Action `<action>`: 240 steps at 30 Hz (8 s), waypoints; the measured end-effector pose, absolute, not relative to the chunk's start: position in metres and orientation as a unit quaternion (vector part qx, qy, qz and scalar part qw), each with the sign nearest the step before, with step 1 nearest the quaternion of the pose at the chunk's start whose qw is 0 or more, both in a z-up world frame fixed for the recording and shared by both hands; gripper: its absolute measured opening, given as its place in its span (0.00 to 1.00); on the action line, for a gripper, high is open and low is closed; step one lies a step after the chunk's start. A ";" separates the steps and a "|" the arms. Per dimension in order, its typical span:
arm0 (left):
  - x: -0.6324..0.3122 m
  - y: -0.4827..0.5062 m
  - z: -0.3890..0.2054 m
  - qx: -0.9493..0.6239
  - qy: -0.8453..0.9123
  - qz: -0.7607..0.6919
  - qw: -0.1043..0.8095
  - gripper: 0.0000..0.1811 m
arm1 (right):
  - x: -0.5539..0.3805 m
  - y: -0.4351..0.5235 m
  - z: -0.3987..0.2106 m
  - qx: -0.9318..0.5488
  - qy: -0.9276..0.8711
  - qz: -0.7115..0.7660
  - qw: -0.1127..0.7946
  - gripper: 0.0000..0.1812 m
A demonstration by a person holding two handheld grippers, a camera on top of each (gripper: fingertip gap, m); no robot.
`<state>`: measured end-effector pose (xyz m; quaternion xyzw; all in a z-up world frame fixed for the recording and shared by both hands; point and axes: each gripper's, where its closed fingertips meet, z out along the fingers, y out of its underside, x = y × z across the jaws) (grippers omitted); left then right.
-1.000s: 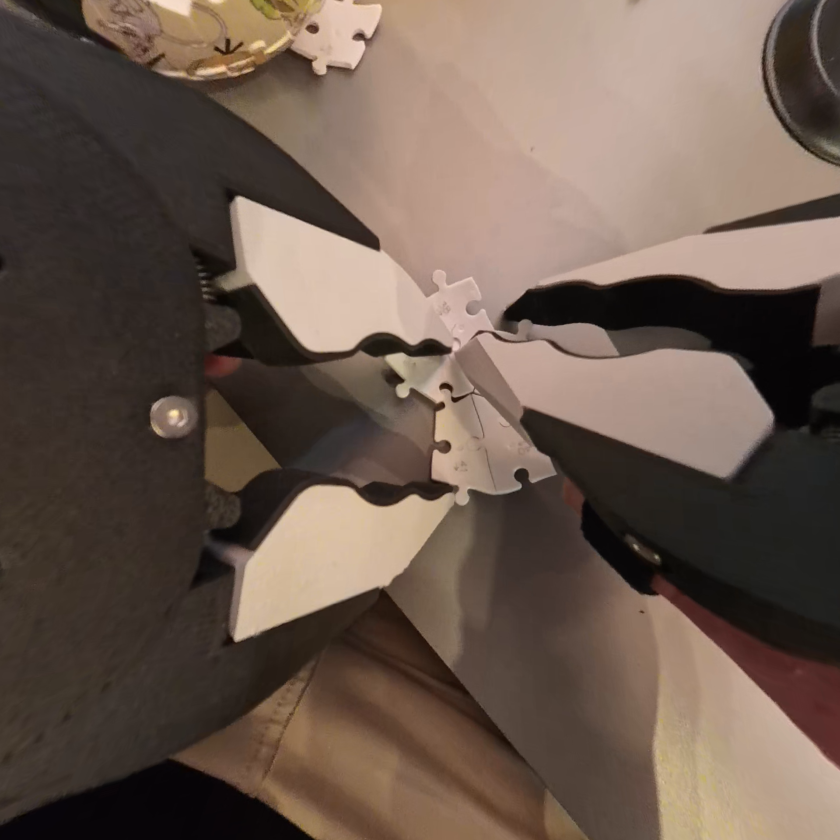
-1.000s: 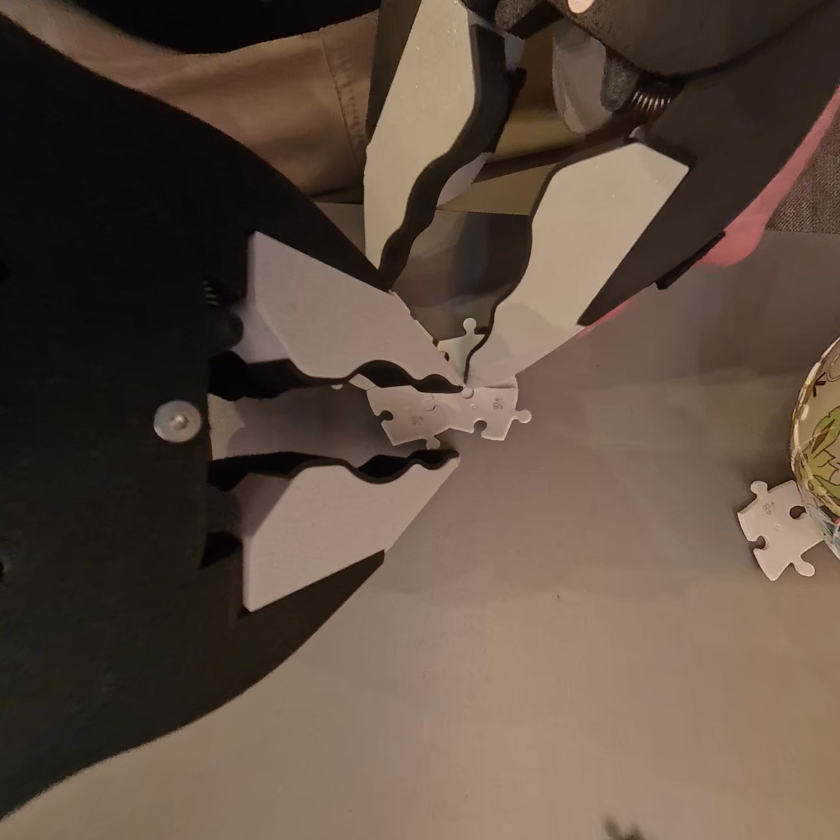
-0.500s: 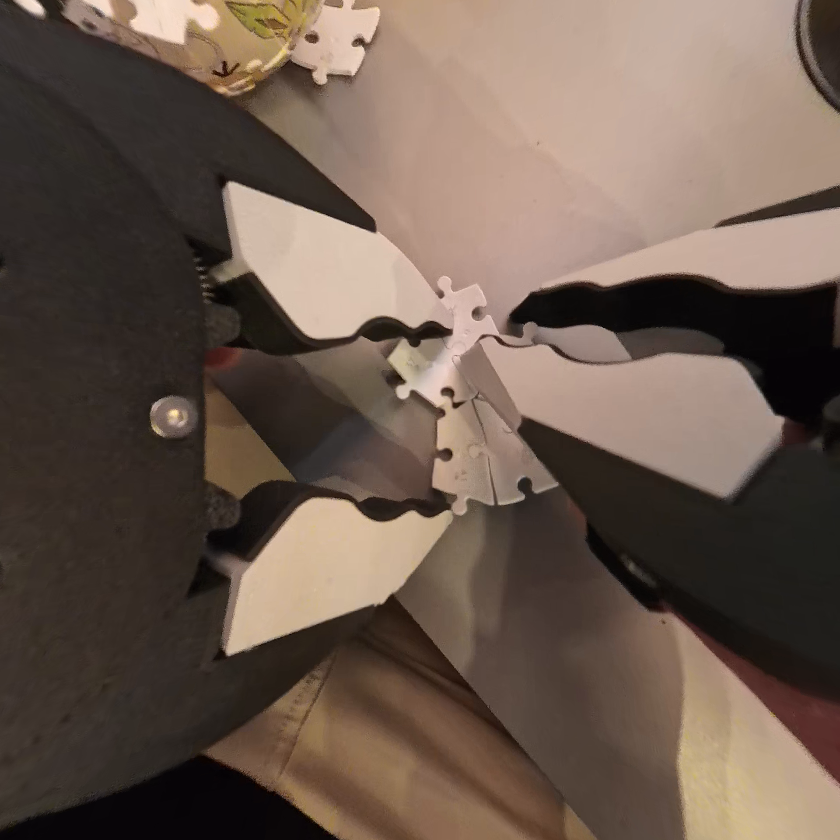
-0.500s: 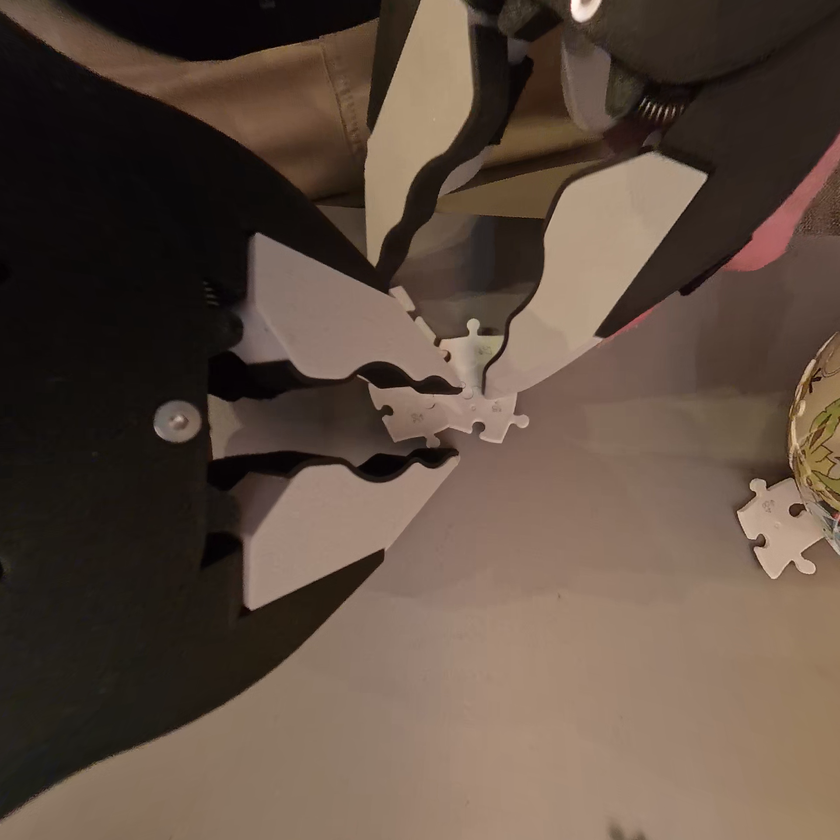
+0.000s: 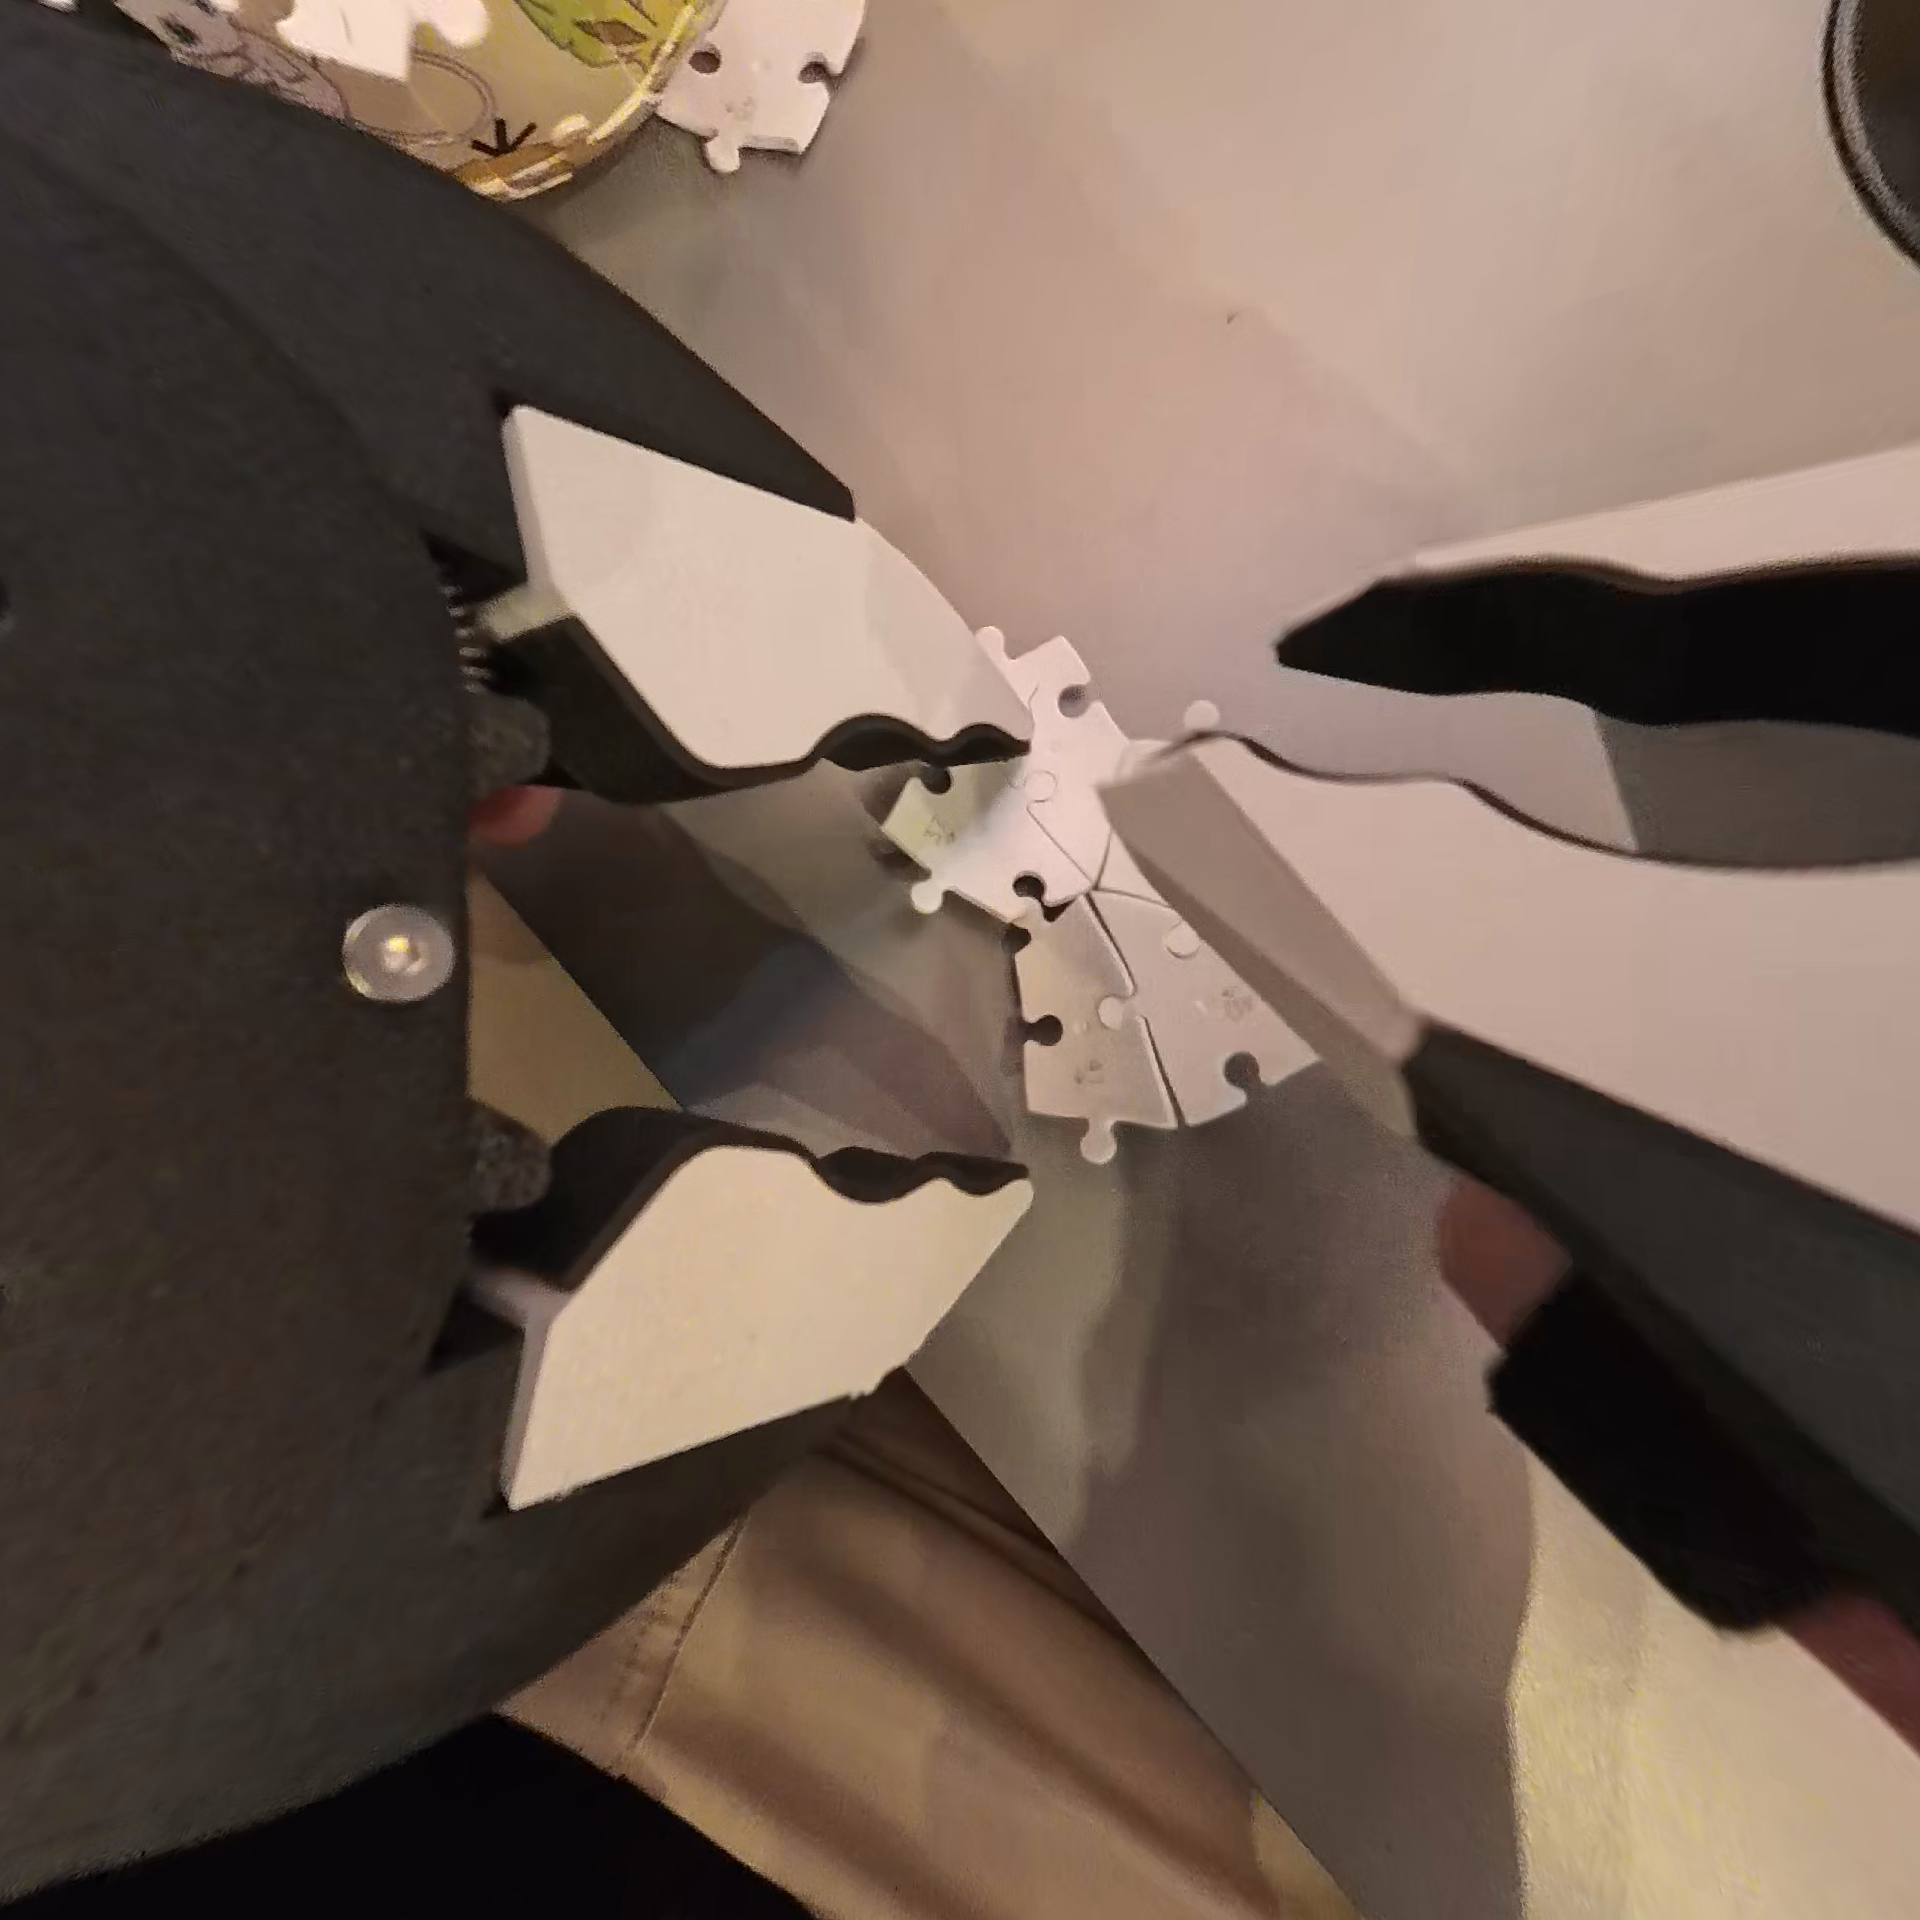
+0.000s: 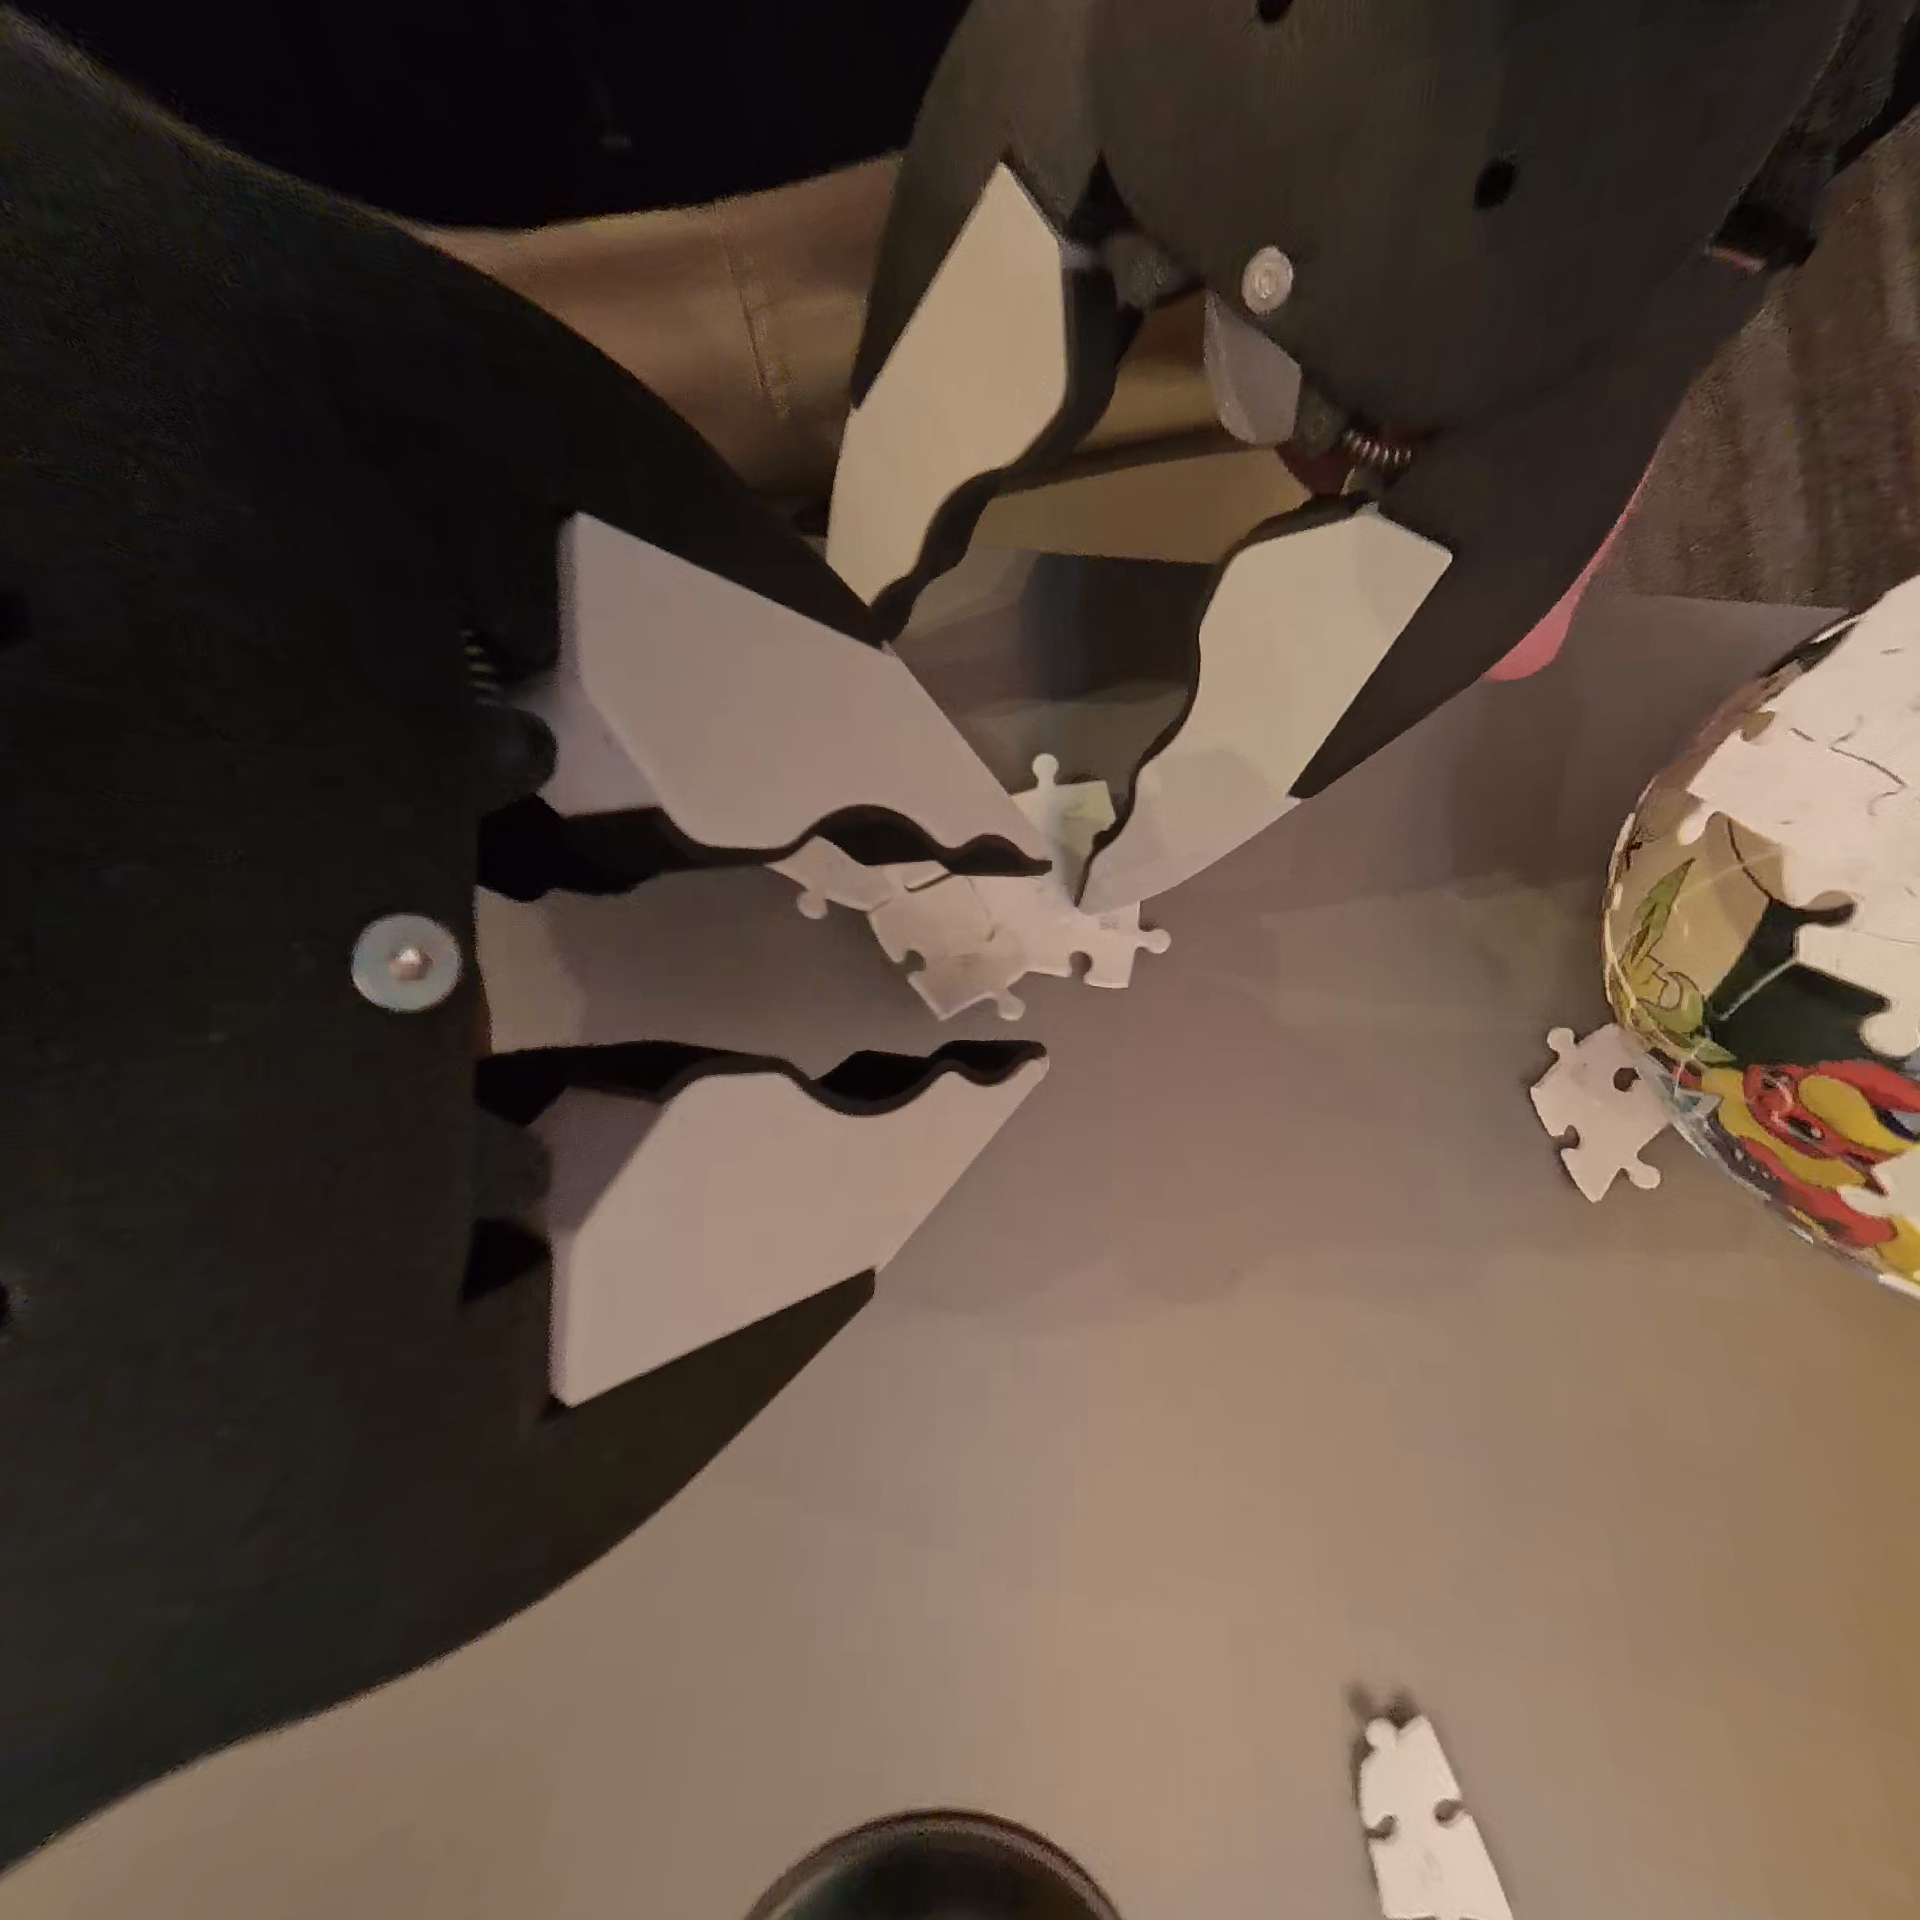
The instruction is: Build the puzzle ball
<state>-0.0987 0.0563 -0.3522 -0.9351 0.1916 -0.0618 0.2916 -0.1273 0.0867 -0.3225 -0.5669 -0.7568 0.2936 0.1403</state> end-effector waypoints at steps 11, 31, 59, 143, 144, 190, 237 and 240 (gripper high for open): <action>-0.099 0.055 -0.352 -0.936 0.175 -0.059 0.301 0.42 | -0.075 0.089 -0.333 -0.679 -0.668 0.294 0.084 0.20; -0.092 0.055 -0.352 -0.932 0.151 -0.058 0.324 0.45 | -0.104 0.097 -0.341 -0.751 -0.491 0.439 0.046 0.05; -0.084 0.051 -0.353 -0.922 0.163 -0.052 0.346 0.44 | -0.114 0.085 -0.342 -0.778 -0.339 0.527 -0.050 0.03; -0.116 0.068 -0.248 -0.823 -0.014 -0.197 0.533 0.37 | -0.113 0.084 -0.258 -0.665 -0.358 0.650 0.083 0.00; -0.114 0.070 -0.243 -0.814 -0.029 -0.226 0.535 0.35 | -0.112 0.084 -0.250 -0.655 -0.358 0.660 0.089 0.00; -0.111 0.080 -0.192 -0.711 -0.108 -0.396 0.571 0.02 | -0.112 0.081 -0.192 -0.575 -0.313 0.741 0.151 0.00; -0.102 0.079 -0.183 -0.703 -0.051 -0.406 0.582 0.01 | -0.107 0.086 -0.181 -0.568 -0.361 0.712 0.202 0.03; -0.104 0.078 -0.181 -0.700 -0.049 -0.413 0.581 0.01 | -0.105 0.088 -0.180 -0.566 -0.368 0.707 0.209 0.03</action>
